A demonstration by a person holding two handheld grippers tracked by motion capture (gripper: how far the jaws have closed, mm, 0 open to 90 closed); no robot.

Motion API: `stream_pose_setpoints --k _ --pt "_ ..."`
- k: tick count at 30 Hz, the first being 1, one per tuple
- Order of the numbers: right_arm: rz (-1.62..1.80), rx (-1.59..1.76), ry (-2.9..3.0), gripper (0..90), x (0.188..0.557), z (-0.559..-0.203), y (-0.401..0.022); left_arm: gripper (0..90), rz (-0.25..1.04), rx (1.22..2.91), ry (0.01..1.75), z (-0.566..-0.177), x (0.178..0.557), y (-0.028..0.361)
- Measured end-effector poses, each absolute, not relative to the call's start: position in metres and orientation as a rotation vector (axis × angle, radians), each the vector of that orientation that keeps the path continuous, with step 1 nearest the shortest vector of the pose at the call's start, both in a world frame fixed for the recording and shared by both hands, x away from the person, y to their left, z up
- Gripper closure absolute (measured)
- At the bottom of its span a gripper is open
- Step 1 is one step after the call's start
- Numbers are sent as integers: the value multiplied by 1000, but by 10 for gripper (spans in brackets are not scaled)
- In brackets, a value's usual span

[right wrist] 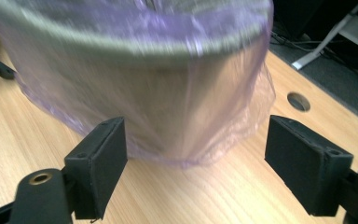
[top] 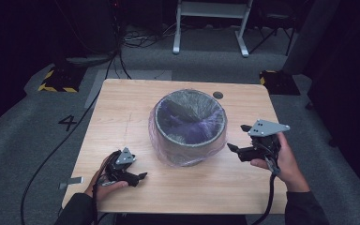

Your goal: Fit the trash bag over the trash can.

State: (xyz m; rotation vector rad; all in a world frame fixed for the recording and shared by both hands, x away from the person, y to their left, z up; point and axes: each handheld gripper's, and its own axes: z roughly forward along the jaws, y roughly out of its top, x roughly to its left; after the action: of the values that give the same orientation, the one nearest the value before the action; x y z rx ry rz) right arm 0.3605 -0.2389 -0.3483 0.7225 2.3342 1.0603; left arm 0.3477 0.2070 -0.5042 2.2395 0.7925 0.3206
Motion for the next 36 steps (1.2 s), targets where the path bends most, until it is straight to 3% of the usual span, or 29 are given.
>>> stream_pose_setpoints --k 36 --pt "845 940 2405 196 361 -458 -282 134 320 2240 792 -504 348 207"
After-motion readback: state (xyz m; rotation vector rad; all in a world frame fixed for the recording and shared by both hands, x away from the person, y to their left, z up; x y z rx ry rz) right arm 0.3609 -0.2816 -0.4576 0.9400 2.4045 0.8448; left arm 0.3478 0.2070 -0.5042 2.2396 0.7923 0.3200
